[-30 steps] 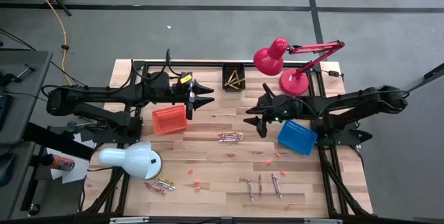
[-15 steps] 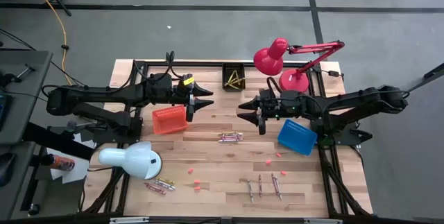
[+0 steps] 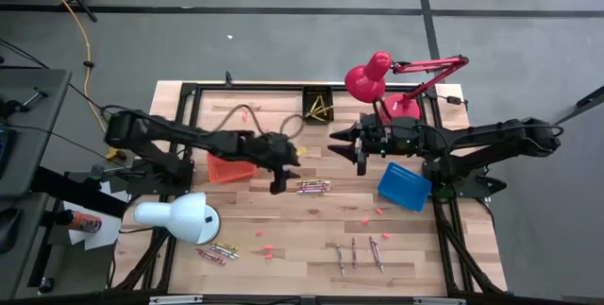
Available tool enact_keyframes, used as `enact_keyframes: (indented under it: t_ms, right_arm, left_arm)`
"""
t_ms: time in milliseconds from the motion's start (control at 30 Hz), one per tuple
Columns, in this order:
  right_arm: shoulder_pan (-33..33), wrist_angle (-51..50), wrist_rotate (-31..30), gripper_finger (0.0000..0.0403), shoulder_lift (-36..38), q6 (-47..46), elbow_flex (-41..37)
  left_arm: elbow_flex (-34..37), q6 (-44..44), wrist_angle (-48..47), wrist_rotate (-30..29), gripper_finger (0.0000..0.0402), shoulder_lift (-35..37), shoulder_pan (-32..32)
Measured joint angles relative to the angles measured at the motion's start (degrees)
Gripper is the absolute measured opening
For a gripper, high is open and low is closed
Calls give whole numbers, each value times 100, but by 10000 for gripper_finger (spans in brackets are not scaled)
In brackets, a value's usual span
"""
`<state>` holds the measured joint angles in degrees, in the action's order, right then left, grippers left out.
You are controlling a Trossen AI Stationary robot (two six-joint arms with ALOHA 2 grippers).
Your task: Sort crayons
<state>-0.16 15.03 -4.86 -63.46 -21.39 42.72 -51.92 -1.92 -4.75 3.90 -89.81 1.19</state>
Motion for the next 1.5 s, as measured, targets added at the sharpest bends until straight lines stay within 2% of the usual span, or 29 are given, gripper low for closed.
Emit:
enact_keyframes:
  t_ms: [133,333,467,867,1000,1233,1500]
  right_arm:
    - [-109,-70,-111,190,101,0,0]
    - [-149,-121,-109,190,91,86,2]
    - [-149,-215,-119,190,87,88,2]
    - [-149,-234,-193,190,87,109,2]
    - [-149,-234,-386,190,87,111,2]
    - [-149,-232,-412,190,85,231,2]
    - [-149,-232,-411,190,85,237,2]
  left_arm:
    - [-75,103,21,1,165,-624,-30]
    - [-88,25,116,-14,165,-1164,-35]
    - [-90,62,259,-295,165,-1443,-98]
    - [-90,557,496,-1033,161,-1669,-297]
    - [-82,511,500,-1047,125,-1669,-299]
    - [-66,190,475,-1021,12,-1669,-295]
    - [-62,-96,474,-958,3,-1669,-269]
